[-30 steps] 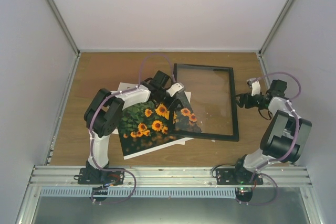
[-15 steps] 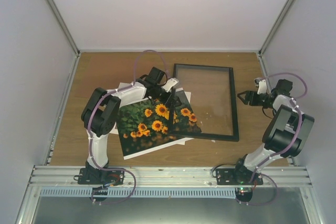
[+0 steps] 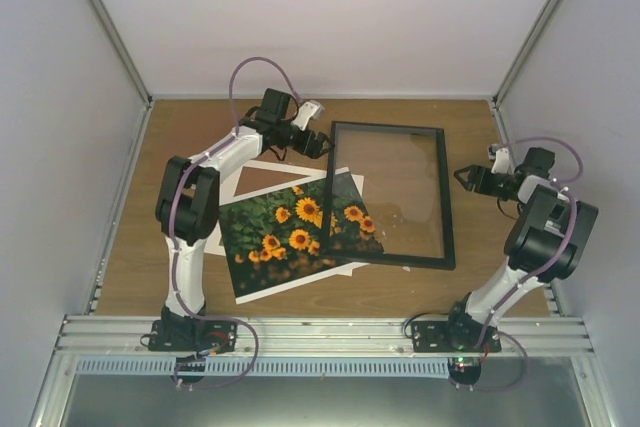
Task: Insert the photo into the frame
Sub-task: Place the photo frame item in the photo frame, then move the photo frame to the center of the board.
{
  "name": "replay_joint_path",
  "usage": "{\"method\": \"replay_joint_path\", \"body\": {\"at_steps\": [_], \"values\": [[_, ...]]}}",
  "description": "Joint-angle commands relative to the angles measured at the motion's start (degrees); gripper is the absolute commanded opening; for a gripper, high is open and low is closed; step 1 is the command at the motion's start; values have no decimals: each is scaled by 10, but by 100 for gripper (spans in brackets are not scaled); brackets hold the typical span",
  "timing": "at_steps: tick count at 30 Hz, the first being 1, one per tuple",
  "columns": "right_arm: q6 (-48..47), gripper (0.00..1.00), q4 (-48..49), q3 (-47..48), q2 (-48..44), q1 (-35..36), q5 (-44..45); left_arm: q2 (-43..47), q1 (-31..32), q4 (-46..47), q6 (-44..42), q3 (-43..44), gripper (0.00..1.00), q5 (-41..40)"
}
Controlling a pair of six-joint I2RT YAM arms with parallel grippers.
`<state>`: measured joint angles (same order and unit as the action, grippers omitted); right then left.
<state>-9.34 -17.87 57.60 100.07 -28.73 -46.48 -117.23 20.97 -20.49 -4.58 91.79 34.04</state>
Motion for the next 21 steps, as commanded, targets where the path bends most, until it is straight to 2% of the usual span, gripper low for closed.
{"method": "replay_joint_path", "body": {"at_steps": [1,8,13,16,21], "values": [[32,66,48,34,33,5,1,-83,1,15,44,87,88,-31],[57,65,75,104,99,20,-18,-199,2,-1,88,258,86,-182],[60,64,83,131,143,49,-27,-246,5,5,70,304,85,-227],[54,64,83,140,159,67,-25,-244,3,0,63,295,86,-225],[40,63,73,156,187,82,-22,-177,-2,20,51,211,88,-201]]}}
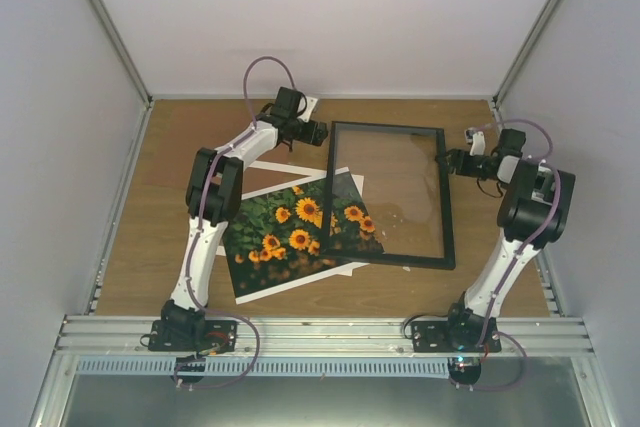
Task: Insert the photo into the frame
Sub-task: Move the photo frame to the center of the board.
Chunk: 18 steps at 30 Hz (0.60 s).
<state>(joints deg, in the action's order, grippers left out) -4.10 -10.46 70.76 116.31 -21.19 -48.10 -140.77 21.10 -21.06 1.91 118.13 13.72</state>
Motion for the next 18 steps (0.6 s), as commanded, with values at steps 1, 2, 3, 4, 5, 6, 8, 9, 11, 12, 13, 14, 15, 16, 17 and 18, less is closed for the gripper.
{"method": "replay_joint_path", "body": {"at_steps": [1,2,3,4,5,6,8,9,11,12,13,14,15,16,17,18], "values": [[-20,63,-7,27,27,8,-9,75,-5,31,-16,-71,88,9],[-26,63,-11,27,28,10,-14,92,-8,35,-16,-93,88,18],[-31,63,-14,25,28,12,-21,110,-10,39,-16,-122,88,30],[-35,63,-17,23,29,14,-30,126,-11,41,-27,-141,88,38],[-38,62,-20,22,31,17,-40,143,-13,42,-34,-160,88,43],[-43,62,-23,19,33,20,-54,157,-15,42,-40,-177,88,48],[-51,60,-29,14,34,30,-69,186,-17,37,-50,-208,89,54],[-63,59,-33,11,34,37,-74,200,-18,35,-58,-224,89,55],[-79,57,-43,6,34,47,-86,231,-22,31,-67,-258,90,64],[-87,56,-47,3,33,52,-92,245,-24,29,-72,-274,90,69],[-95,55,-51,-1,32,56,-97,258,-26,25,-79,-288,90,73],[-104,54,-55,-4,31,60,-101,268,-27,19,-85,-299,90,78],[-112,53,-61,-6,32,64,-106,276,-30,14,-91,-306,90,81],[-121,53,-71,-7,32,69,-110,284,-32,8,-97,-311,90,86],[-130,52,-79,-8,32,72,-114,287,-35,5,-102,-313,90,90],[-138,52,-87,-13,29,76,-118,289,-39,2,-107,-313,90,96]]}}
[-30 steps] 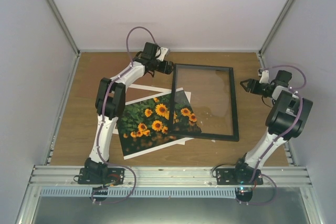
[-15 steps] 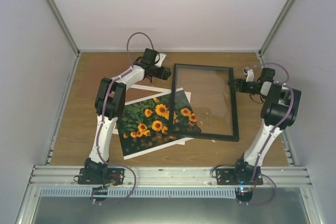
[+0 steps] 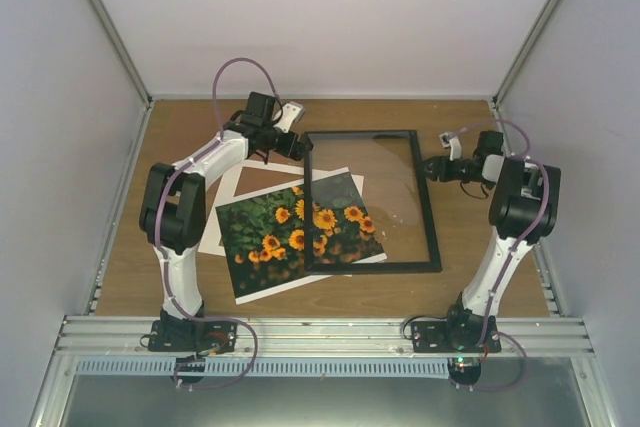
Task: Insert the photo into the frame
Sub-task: Move the photo frame to the center of the board, then adjust the photo frame item on the photo frame.
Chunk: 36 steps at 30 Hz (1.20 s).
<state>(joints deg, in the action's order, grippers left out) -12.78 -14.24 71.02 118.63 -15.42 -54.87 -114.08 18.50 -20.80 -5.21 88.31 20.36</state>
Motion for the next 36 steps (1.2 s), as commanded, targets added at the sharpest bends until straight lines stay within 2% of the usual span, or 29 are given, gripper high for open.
{"method": "replay_joint_path", "body": {"at_steps": [1,4,7,11,16,22,28,36], "values": [[-60,52,-57,-20,3,23,-52,21,-20,-3,-40,-11,89,40],[-96,51,-80,-40,-13,40,-45,2,-52,-27,-86,18,88,132],[-121,51,-88,-66,-34,56,-33,-36,-71,-44,-133,63,86,161],[-174,51,-126,-72,-48,67,-25,-84,-73,-44,-146,114,84,120],[-200,52,-166,-34,-52,61,-25,-144,-78,-59,-129,198,81,61],[-162,55,-149,30,-31,53,-28,-202,-57,-70,-196,265,80,23],[-134,55,-115,68,-8,53,-14,-257,-52,-90,-204,348,78,7],[-90,54,-90,96,18,57,4,-270,-25,-96,-238,338,78,27]]}}
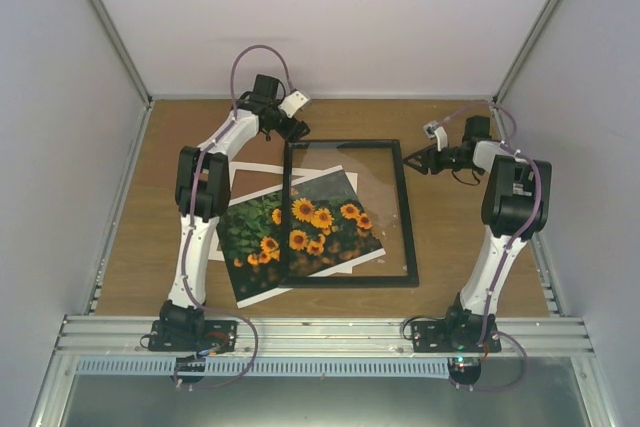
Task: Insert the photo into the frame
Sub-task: Adjust the photo frame item on the photo frame.
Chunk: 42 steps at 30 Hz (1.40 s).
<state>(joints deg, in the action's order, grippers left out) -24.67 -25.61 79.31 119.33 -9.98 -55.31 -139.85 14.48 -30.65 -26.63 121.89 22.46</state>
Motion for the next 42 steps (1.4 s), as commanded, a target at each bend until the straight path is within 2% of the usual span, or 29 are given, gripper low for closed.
{"method": "replay_joint_path", "body": {"at_steps": [1,7,16,26,33,37,42], "values": [[34,53,27,11,11,5,11,-15,18,6,-22,3,78,5],[55,48,45,-2,10,14,19,-44,25,7,-17,31,78,-4],[59,48,45,5,17,16,23,-69,48,-10,-53,42,76,-6],[66,48,49,14,26,22,25,-75,67,-61,-111,39,68,36],[69,48,46,17,22,22,23,-76,75,-55,-106,49,67,34],[81,51,71,15,8,23,46,-52,75,-46,-87,56,69,66],[111,60,108,43,14,35,100,-30,79,-9,-51,47,75,81]]}}
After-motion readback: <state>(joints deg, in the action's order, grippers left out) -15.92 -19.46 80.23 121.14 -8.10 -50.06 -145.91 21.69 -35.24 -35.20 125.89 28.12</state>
